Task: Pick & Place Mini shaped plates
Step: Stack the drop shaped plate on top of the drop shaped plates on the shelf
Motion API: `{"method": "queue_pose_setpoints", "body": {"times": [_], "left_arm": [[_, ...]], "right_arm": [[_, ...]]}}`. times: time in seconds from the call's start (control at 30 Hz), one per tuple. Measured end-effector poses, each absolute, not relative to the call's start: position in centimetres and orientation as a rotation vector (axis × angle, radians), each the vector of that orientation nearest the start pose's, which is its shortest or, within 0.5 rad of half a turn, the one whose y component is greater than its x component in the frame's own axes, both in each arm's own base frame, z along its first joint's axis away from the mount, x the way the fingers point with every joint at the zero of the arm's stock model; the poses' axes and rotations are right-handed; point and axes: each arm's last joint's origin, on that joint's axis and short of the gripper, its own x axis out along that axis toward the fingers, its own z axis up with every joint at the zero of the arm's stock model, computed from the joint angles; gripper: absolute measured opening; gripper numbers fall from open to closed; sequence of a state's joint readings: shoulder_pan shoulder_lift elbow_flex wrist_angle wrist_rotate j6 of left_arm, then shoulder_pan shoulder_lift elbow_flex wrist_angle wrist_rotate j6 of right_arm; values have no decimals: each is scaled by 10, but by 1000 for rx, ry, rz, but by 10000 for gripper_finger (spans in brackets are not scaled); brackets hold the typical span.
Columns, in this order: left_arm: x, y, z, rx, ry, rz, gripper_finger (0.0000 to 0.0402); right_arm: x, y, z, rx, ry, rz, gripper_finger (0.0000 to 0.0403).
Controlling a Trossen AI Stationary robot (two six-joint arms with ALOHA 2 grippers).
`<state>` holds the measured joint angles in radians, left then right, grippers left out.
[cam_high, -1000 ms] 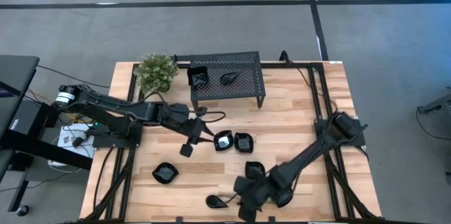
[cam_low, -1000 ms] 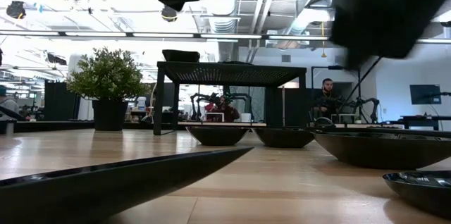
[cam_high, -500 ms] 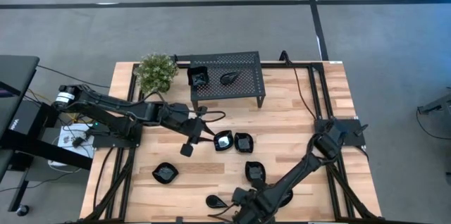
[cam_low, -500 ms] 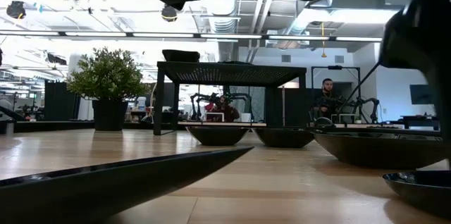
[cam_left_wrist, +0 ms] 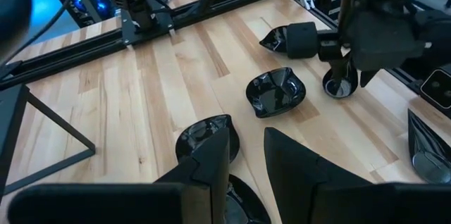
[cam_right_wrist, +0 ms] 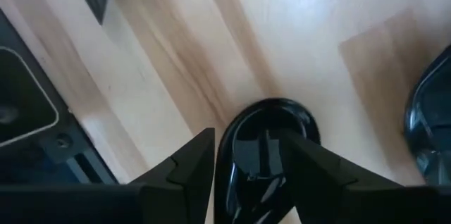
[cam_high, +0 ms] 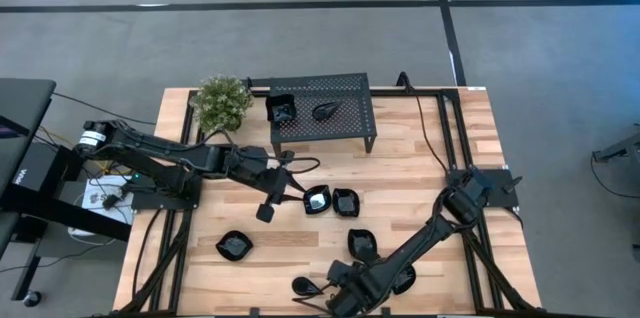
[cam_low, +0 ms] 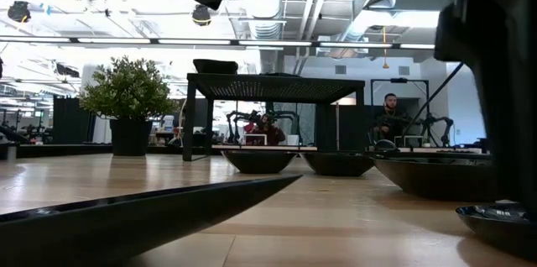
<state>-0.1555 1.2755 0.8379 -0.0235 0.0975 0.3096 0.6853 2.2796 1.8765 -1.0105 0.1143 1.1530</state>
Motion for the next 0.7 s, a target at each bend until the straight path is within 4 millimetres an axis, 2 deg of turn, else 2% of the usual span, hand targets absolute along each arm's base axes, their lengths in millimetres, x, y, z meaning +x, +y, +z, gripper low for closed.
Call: {"method": "queue_pose_setpoints", "body": {"times": [0.27, 0.47, 0.7], "left_arm": [[273, -46, 264, 316, 418, -318, 92], [273, -46, 264, 315, 418, -318, 92], [273, -46, 264, 315, 417, -318, 92]], "right_arm": [[350, 286, 154, 471, 1402, -338, 154], [346, 285, 153, 443, 1421, -339, 153], [347, 286, 157, 405, 1446, -300, 120]]}}
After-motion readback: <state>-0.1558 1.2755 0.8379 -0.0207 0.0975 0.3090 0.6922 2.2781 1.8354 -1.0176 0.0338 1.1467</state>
